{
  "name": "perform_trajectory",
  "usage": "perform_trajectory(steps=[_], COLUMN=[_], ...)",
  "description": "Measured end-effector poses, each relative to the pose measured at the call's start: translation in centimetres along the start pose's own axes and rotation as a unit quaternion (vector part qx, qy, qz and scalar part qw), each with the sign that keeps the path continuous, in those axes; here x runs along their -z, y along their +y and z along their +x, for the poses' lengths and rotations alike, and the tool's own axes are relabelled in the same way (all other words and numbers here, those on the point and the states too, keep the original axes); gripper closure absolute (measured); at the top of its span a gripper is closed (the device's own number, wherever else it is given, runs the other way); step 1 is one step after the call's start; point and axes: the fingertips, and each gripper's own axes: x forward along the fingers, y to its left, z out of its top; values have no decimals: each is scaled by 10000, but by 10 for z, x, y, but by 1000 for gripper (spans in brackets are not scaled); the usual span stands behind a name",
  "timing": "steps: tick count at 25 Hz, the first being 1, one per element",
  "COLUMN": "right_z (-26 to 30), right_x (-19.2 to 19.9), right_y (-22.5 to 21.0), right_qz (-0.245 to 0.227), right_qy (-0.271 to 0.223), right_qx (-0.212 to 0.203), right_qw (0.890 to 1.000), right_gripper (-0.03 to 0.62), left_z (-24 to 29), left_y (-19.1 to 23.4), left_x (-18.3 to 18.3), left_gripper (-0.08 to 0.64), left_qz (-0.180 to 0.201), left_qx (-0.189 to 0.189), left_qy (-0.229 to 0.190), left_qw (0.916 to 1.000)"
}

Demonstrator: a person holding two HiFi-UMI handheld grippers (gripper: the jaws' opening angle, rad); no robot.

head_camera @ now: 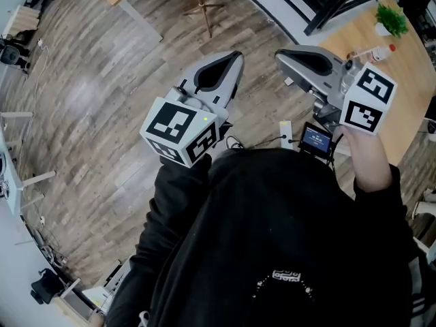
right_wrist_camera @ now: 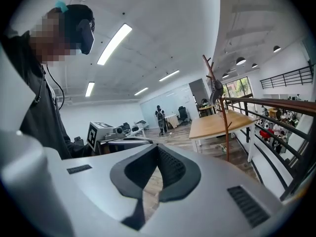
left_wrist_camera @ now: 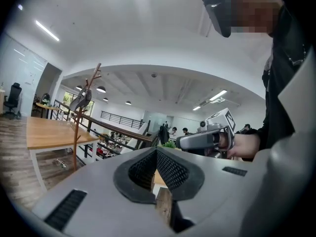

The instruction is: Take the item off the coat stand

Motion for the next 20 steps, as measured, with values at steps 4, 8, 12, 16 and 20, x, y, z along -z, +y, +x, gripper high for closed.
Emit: perform_trajectory(steps=[4, 8, 12, 16, 20], right_z=[22, 39, 50, 57, 74], right_x=[-7, -17, -23, -35, -36], right_y=[-11, -9, -14, -36, -60], right_qz=[8, -218, -259, -194, -241], right_qy=[-88, -6, 96, 98, 93], right_qx=[24, 81, -78, -151, -227], right_qw=[10000, 9997, 9996, 9996, 9994], right_gripper=[575, 575, 575, 575, 575], left_z=[5, 0, 2, 9, 15], left_y=[22, 42, 54, 67, 94], left_x=[-1, 1, -5, -14, -9], left_gripper=[561, 560, 560, 560, 560], left_qz=[16, -171, -134, -116, -89], left_qx=[55, -184, -291, -376, -540], left_qy=[-7, 34, 59, 21, 31], left_qw=[10000, 9997, 9995, 9992, 9985])
